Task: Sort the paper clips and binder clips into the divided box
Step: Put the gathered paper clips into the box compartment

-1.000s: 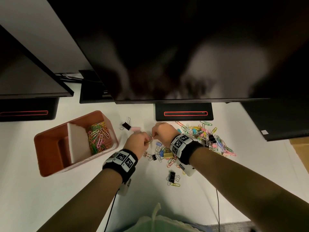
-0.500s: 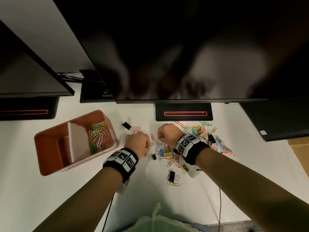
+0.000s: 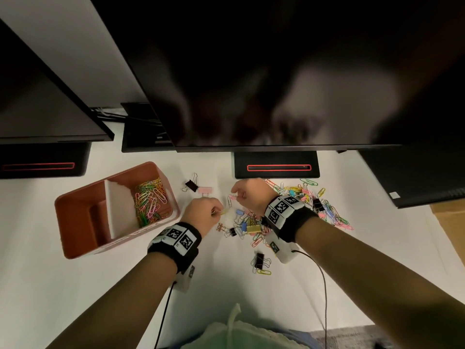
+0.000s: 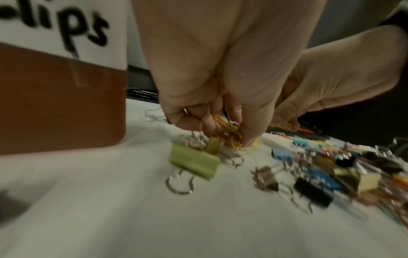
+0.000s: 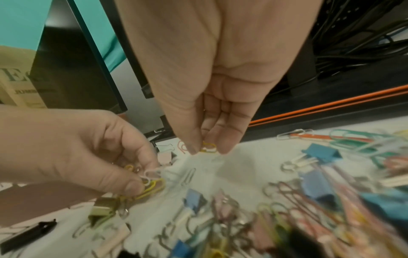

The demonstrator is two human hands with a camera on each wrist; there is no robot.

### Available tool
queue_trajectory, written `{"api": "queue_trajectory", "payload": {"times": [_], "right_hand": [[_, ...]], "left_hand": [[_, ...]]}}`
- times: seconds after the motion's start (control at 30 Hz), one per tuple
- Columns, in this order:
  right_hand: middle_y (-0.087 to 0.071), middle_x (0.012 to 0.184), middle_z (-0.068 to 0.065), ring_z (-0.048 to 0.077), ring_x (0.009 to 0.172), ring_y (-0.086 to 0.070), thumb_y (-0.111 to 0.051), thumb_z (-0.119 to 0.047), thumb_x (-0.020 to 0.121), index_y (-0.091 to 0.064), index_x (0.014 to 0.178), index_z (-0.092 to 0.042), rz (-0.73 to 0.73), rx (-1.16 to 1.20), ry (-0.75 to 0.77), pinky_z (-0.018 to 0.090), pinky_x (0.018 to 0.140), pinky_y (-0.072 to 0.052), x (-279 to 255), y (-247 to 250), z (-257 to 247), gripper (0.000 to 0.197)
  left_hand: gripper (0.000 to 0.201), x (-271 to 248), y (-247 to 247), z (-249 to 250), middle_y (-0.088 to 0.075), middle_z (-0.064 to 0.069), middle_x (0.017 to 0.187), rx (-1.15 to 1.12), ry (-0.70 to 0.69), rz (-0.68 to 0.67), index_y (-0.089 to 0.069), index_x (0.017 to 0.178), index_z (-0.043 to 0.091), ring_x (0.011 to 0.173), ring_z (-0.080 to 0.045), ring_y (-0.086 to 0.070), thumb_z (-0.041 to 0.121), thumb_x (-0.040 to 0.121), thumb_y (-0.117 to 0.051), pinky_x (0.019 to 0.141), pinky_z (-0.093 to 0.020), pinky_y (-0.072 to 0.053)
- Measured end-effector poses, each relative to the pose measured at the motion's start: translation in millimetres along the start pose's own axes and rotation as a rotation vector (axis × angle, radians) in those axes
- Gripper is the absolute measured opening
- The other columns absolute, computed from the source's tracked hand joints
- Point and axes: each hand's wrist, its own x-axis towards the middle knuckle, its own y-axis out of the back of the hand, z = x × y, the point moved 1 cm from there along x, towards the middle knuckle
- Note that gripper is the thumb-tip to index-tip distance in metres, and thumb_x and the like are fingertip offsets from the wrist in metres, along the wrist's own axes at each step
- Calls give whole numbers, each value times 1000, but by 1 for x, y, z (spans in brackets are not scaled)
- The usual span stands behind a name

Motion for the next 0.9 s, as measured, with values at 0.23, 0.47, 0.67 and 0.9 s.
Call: {"api": "queue_trajectory", "payload": {"times": [0.23,0.47,0.67,0.9], "right_hand": [[-61,118,11,27,109,-57,-52,-8,89,-54,120,-9,-46,8,-176,32,89,-48,23,-20,-20,31],[-56,116,15,30,103,-59,-56,-31,92,-61,111,-1,-105,-133,-278,32,83,-48,35,-33,-31,37],[-63,112,13,27,100,-60,-55,-11,90,-64,106,-4,-62,-149,-260,28,76,-46,35,-35,-31,20],[-65,109,12,28,99,-62,-57,-5,86,-64,103,-5,-80,-117,-228,32,84,-53,27,-38,-41,19]], "left_hand": [[15,-24,31,-6,-68,-7,93,-179,8,222,-68,97,5,80,-13,-57,5,83,-61,77,-21,-44],[16,-39,35,-3,-68,-9,96,-208,3,255,-68,97,7,86,-18,-61,6,82,-62,73,-13,-37],[15,-47,61,-1,-68,-3,91,-225,-42,338,-68,96,9,76,-11,-58,6,83,-62,69,-15,-42],[10,-52,90,-16,-62,7,81,-310,20,385,-67,93,13,60,-5,-54,11,85,-63,52,-13,-46]]}}
